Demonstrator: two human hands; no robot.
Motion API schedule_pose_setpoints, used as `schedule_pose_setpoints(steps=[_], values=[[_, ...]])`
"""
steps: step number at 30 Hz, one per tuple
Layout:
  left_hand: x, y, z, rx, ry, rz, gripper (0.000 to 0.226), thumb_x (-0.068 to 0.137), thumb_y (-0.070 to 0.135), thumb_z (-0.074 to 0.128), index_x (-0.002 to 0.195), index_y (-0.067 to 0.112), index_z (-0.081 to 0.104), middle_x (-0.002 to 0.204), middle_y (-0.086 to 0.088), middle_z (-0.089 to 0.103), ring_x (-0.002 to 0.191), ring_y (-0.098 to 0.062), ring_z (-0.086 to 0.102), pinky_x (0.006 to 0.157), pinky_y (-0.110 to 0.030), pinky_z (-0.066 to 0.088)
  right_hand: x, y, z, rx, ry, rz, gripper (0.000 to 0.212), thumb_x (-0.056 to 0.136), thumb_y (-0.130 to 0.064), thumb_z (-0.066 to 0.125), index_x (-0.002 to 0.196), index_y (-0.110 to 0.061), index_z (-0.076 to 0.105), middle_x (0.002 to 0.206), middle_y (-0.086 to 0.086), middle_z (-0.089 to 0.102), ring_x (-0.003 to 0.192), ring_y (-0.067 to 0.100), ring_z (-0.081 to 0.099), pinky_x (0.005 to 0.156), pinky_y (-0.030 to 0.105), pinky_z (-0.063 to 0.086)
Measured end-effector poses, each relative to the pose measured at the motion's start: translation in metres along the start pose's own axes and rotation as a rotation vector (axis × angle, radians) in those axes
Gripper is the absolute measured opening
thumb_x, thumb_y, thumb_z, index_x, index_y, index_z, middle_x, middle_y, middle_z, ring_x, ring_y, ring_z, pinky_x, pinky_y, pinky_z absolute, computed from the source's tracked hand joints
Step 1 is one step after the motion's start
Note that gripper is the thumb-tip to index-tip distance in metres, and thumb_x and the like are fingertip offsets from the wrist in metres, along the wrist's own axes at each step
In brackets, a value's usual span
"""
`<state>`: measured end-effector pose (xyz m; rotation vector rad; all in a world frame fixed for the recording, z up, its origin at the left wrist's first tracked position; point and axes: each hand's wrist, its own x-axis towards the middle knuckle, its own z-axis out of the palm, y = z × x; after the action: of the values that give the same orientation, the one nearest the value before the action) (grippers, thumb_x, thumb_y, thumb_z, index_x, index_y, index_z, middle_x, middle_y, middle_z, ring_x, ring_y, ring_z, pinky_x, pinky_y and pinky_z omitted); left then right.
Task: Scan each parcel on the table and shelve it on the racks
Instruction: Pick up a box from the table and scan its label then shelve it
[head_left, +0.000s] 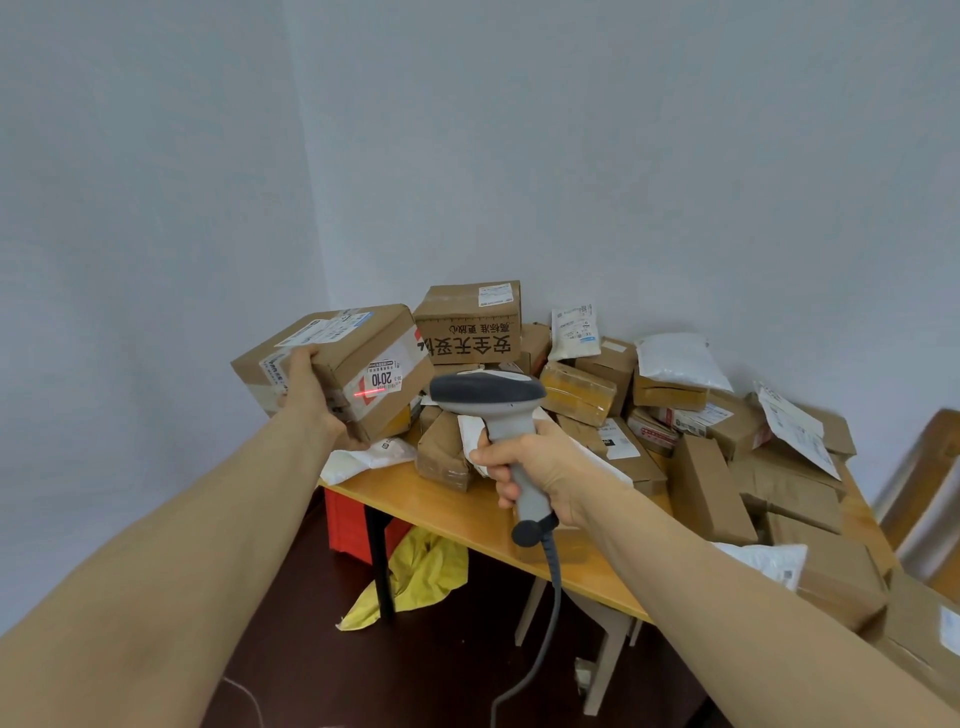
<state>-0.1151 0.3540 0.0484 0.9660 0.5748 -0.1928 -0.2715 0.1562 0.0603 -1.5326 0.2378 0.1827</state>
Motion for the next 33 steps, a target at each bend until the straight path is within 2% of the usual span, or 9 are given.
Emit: schedule_pose_setpoints(steps=[5, 11, 14, 18, 22, 24, 27, 29, 33], values=[[0.003, 0.001, -0.004, 0.0, -0.011, -0.003, 0.083, 0.049, 0.057, 0.07, 0.124, 0.028, 0.051, 0.112, -0.003, 0.067, 0.097, -0.028, 0.061, 0.084, -0.056, 0.044, 0.008, 0.003, 0.007, 0.004, 0.014, 0.003, 0.016, 0.083, -0.001, 0.068, 0.074, -0.009, 0.057, 0.051, 0.005, 0.046, 0.039, 0.014, 0.038, 0.048, 0.025, 0.042], [0.006, 0.001, -0.017, 0.081, -0.076, -0.039, 0.059, 0.053, 0.057, 0.069, 0.102, 0.026, 0.06, 0.107, -0.003, 0.07, 0.093, -0.025, 0.063, 0.077, -0.044, 0.048, 0.022, 0.009, 0.013, 0.083, 0.05, -0.018, 0.017, 0.079, -0.003, 0.073, 0.092, -0.003, 0.062, 0.055, 0.008, 0.056, 0.042, 0.015, 0.045, 0.053, 0.028, 0.049], [0.0, -0.006, -0.03, 0.151, -0.14, -0.036, 0.04, 0.073, 0.054, 0.065, 0.097, 0.023, 0.058, 0.098, -0.007, 0.069, 0.084, -0.026, 0.062, 0.067, -0.039, 0.048, 0.033, 0.015, 0.009, 0.254, 0.144, -0.03, 0.02, 0.079, 0.005, 0.071, 0.097, -0.001, 0.064, 0.064, 0.012, 0.065, 0.051, 0.018, 0.058, 0.056, 0.028, 0.055], [-0.02, -0.017, -0.066, 0.216, -0.262, -0.072, 0.044, 0.075, 0.051, 0.065, 0.107, 0.021, 0.063, 0.099, -0.01, 0.07, 0.087, -0.029, 0.065, 0.07, -0.04, 0.05, 0.043, 0.029, 0.003, 0.429, 0.163, -0.002, 0.014, 0.085, 0.003, 0.066, 0.096, -0.005, 0.065, 0.081, 0.017, 0.07, 0.073, 0.025, 0.068, 0.068, 0.033, 0.06], [-0.058, -0.031, -0.108, 0.226, -0.312, 0.013, 0.034, 0.082, 0.04, 0.06, 0.108, 0.019, 0.065, 0.09, -0.008, 0.072, 0.078, -0.026, 0.068, 0.073, -0.038, 0.053, 0.051, 0.047, 0.011, 0.438, 0.071, 0.043, 0.014, 0.087, -0.005, 0.066, 0.099, -0.013, 0.064, 0.101, 0.017, 0.069, 0.096, 0.03, 0.067, 0.086, 0.041, 0.054], [-0.083, -0.042, -0.131, 0.208, -0.325, 0.05, 0.04, 0.078, 0.036, 0.061, 0.112, 0.016, 0.065, 0.097, -0.01, 0.072, 0.081, -0.027, 0.068, 0.078, -0.039, 0.054, 0.048, 0.057, 0.022, 0.432, -0.006, 0.072, 0.019, 0.085, -0.011, 0.068, 0.103, -0.013, 0.064, 0.112, 0.018, 0.066, 0.108, 0.033, 0.062, 0.089, 0.043, 0.051], [-0.125, -0.067, -0.173, 0.155, -0.249, 0.078, 0.051, 0.07, 0.032, 0.07, 0.117, 0.013, 0.065, 0.108, -0.014, 0.069, 0.088, -0.029, 0.066, 0.087, -0.042, 0.051, 0.032, 0.079, 0.046, 0.433, -0.182, 0.147, 0.049, 0.075, -0.022, 0.074, 0.121, -0.011, 0.061, 0.123, 0.019, 0.063, 0.115, 0.034, 0.06, 0.091, 0.045, 0.051], [-0.157, -0.087, -0.204, 0.135, -0.16, 0.098, 0.055, 0.066, 0.03, 0.072, 0.118, 0.012, 0.064, 0.111, -0.015, 0.068, 0.089, -0.03, 0.065, 0.088, -0.042, 0.05, 0.012, 0.095, 0.066, 0.43, -0.276, 0.201, 0.043, 0.074, -0.024, 0.073, 0.114, -0.011, 0.064, 0.115, 0.017, 0.066, 0.107, 0.033, 0.065, 0.09, 0.046, 0.052], [-0.228, -0.122, -0.273, 0.107, -0.006, 0.115, 0.048, 0.067, 0.031, 0.068, 0.112, 0.013, 0.066, 0.107, -0.014, 0.07, 0.087, -0.028, 0.067, 0.085, -0.041, 0.052, -0.042, 0.13, 0.116, 0.427, -0.474, 0.265, 0.058, 0.071, -0.02, 0.073, 0.127, -0.01, 0.059, 0.099, 0.014, 0.069, 0.081, 0.028, 0.069, 0.066, 0.039, 0.058]])
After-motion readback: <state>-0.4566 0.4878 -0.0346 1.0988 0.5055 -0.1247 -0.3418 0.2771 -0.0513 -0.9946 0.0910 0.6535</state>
